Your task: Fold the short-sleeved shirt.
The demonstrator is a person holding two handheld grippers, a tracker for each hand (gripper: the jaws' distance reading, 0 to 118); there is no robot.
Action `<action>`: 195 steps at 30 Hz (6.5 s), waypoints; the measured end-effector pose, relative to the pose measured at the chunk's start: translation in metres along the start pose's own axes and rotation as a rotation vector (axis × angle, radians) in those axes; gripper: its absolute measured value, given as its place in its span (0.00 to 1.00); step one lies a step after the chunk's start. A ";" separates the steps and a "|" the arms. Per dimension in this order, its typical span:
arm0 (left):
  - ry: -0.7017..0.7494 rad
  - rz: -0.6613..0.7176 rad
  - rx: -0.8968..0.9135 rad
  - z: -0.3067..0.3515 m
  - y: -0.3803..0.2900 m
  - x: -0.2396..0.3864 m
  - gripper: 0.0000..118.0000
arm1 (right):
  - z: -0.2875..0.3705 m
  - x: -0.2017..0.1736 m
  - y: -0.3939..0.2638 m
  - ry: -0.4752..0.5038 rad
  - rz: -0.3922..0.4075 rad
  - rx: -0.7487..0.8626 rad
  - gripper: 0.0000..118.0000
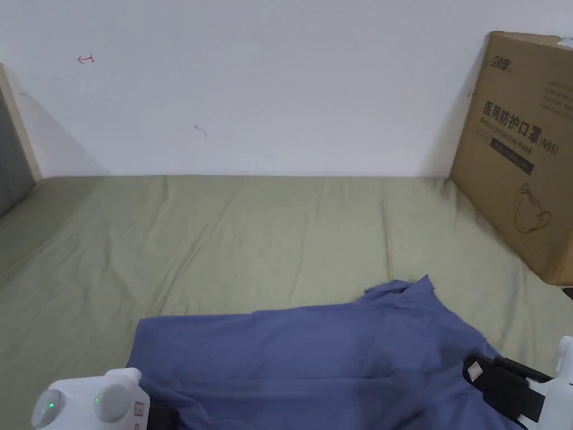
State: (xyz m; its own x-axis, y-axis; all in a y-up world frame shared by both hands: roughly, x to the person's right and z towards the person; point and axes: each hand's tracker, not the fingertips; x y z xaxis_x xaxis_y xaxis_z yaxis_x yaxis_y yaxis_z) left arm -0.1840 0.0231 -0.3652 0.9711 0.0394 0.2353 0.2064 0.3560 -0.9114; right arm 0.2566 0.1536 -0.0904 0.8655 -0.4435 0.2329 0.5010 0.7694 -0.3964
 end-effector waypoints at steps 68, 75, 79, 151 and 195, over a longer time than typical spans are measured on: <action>-0.188 -0.023 0.208 0.188 -0.088 -0.042 0.92 | 0.033 0.052 0.022 -0.296 0.238 -0.429 0.95; -0.189 0.012 0.765 0.250 -0.099 0.011 0.80 | 0.054 -0.048 0.014 -0.077 0.363 0.087 0.90; -0.174 0.052 0.930 0.248 -0.100 0.041 0.25 | 0.046 -0.076 0.000 -0.035 0.274 0.256 0.31; -0.097 -0.101 0.381 0.061 0.037 -0.009 0.01 | -0.282 0.109 0.082 -0.376 0.208 -0.528 0.01; -0.271 -0.125 0.111 0.076 -0.035 -0.074 0.18 | -0.007 0.110 -0.041 -0.197 0.076 -0.510 0.01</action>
State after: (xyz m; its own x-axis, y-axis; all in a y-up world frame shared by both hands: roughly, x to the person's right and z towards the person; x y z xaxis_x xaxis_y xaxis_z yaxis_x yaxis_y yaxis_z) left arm -0.2719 0.0790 -0.3254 0.8687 0.2314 0.4380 0.2931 0.4727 -0.8310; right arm 0.3308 0.0698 -0.0552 0.9069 -0.2627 0.3294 0.4174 0.4542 -0.7870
